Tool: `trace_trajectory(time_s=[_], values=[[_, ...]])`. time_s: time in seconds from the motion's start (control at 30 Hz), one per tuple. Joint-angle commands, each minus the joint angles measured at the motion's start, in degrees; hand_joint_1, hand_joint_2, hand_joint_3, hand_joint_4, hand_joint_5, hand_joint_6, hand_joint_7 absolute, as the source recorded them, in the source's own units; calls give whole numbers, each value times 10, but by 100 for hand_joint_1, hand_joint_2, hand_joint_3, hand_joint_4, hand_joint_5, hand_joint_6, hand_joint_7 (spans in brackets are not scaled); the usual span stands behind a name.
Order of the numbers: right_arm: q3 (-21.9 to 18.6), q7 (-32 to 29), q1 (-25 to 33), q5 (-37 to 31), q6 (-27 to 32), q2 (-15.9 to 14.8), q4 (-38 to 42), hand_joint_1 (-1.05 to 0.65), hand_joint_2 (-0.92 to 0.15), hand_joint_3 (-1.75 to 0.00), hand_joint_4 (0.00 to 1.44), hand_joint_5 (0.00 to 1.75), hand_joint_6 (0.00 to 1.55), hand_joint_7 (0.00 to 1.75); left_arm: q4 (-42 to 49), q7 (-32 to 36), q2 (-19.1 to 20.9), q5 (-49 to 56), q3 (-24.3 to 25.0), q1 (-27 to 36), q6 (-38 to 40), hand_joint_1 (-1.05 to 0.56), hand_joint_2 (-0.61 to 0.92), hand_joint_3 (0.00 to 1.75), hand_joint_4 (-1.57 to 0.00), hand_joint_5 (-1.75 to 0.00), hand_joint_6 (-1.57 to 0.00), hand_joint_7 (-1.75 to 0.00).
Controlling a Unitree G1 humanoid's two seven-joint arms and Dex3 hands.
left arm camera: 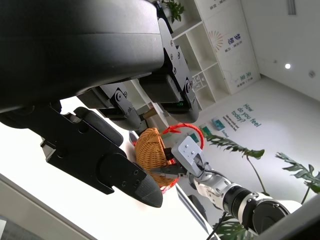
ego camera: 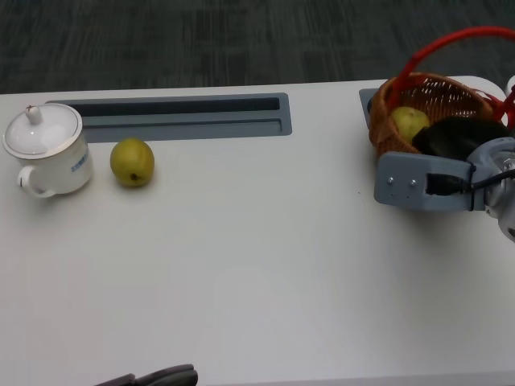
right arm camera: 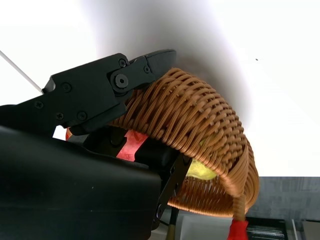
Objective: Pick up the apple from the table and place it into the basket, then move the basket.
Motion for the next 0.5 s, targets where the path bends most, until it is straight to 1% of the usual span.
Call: trace_trajectory(time_s=[0.03,0.1,0.2,0.3,0.37,0.5], values=[[-7,-3,-4,8,-19,-8,-9,-58,-74,0,61,0,56,0,5,-4,15,-10,2,-17,12,-45,66,1,-87,-1,-78,-1],[-4,-8,-3,2,-26,-6,-9,-65,-74,0,52,0,49,0,9,-4,18,-13,3,-34,17,-47,67,1,-87,-1,-78,-1],[8,-9,-8,-11,-30,-4,-9,-80,-76,-1,37,0,38,0,17,-6,24,-18,0,-58,24,-48,67,1,-88,-1,-78,-1],[-2,0,-11,1,-41,0,-11,-91,-79,-1,24,0,32,0,22,-7,27,-19,-2,-75,30,-51,69,1,-88,-1,-79,-1],[-20,10,-10,22,-52,0,-13,-91,-78,-1,22,0,31,0,26,-8,27,-17,-3,-86,31,-54,71,1,-88,-1,-79,-1],[-71,56,-8,77,-71,-3,-16,-83,-76,0,26,2,33,1,25,-8,27,-15,-8,-100,40,-57,72,1,-87,0,-79,-1]])
